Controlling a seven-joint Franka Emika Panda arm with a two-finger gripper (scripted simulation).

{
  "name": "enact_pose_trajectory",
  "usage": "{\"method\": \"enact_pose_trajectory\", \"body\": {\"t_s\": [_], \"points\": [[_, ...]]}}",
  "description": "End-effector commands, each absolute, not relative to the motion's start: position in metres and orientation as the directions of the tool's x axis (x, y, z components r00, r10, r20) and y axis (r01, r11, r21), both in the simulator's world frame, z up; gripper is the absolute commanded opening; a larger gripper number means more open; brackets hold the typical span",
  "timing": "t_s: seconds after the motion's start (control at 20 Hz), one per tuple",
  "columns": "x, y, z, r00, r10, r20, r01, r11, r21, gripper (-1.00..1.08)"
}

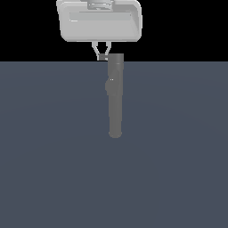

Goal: Turn on the faucet by rotating a designated handle.

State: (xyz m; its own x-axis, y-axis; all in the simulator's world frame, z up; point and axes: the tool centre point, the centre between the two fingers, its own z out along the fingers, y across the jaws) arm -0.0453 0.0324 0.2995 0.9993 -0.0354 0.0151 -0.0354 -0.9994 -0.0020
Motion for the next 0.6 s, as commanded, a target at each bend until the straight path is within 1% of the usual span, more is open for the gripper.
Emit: {"method": "enact_pose_trajectory", "body": {"t_s": [0.0, 0.3, 0.35, 0.4, 0.55], "points": [[-0.053, 0.018, 0.3, 0.999, -0.044, 0.008, -0.044, -0.999, -0.001, -1.0], [-0.069, -0.008, 0.3, 0.999, -0.043, 0.001, -0.043, -0.999, 0.0, -1.0], [-0.069, -0.008, 0.3, 0.999, -0.043, 0.001, -0.043, -0.999, 0.0, -1.0], [-0.061, 0.013, 0.299, 1.0, -0.01, 0.01, -0.01, -1.0, -0.002, -1.0], [-0.057, -0.007, 0.3, 1.0, -0.02, 0.007, -0.02, -1.0, -0.001, -1.0]]}}
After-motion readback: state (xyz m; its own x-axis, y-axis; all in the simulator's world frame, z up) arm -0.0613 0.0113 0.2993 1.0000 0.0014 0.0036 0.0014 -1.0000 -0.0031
